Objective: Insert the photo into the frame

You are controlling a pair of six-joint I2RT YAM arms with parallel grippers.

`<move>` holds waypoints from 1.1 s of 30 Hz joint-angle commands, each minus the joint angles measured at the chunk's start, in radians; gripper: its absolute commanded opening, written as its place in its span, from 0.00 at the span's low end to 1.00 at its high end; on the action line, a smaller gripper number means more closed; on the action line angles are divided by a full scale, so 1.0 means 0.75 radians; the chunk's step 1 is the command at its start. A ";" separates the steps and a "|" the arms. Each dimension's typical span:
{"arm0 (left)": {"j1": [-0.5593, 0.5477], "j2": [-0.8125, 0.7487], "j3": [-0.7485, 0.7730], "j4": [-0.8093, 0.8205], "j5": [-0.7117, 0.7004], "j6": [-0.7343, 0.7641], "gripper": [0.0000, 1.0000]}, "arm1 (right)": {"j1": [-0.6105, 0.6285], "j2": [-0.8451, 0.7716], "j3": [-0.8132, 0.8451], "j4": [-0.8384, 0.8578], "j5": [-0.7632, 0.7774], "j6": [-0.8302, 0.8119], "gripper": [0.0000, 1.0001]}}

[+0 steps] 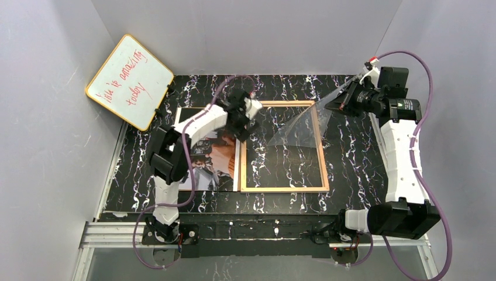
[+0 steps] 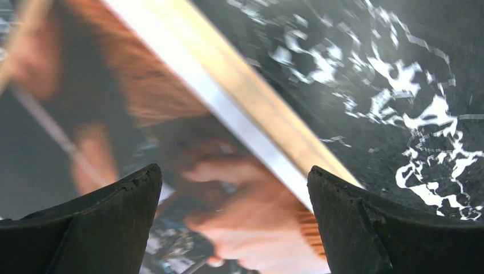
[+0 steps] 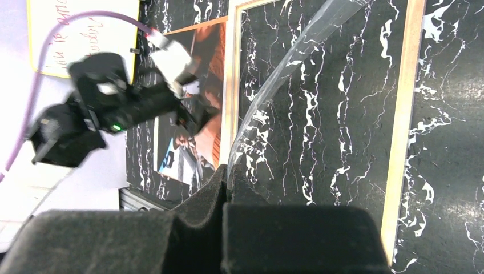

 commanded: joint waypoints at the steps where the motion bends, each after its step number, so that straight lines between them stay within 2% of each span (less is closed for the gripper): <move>1: 0.272 -0.126 0.294 -0.325 0.177 -0.118 0.98 | 0.041 0.050 0.076 0.110 -0.047 0.061 0.01; 4: 0.410 -0.160 0.394 -0.412 0.262 -0.118 0.98 | 0.242 0.122 0.147 0.151 0.052 0.108 0.01; 7: 0.529 -0.201 0.416 -0.445 0.305 -0.106 0.98 | 0.512 0.266 0.338 0.141 0.122 0.126 0.01; 10: 0.630 -0.231 0.397 -0.461 0.307 -0.087 0.98 | 0.702 0.375 0.539 0.145 0.048 0.125 0.01; 12: 0.692 -0.251 0.360 -0.455 0.301 -0.074 0.98 | 0.765 0.366 0.555 0.209 -0.033 0.134 0.01; 16: 0.773 -0.290 0.238 -0.400 0.224 -0.036 0.98 | 0.771 0.226 0.301 0.357 -0.123 0.117 0.01; 21: 0.782 -0.314 0.035 -0.313 0.187 0.006 0.98 | 0.731 0.119 -0.191 0.478 -0.088 0.114 0.01; 24: 0.784 -0.309 -0.045 -0.292 0.187 0.023 0.98 | 0.672 0.113 -0.387 0.506 -0.042 0.116 0.01; 28: 0.782 -0.297 -0.105 -0.279 0.174 0.044 0.98 | 0.594 0.168 -0.498 0.416 0.089 0.025 0.01; 33: 0.781 -0.304 -0.140 -0.275 0.188 0.061 0.98 | 0.555 0.278 -0.458 0.258 0.342 -0.089 0.01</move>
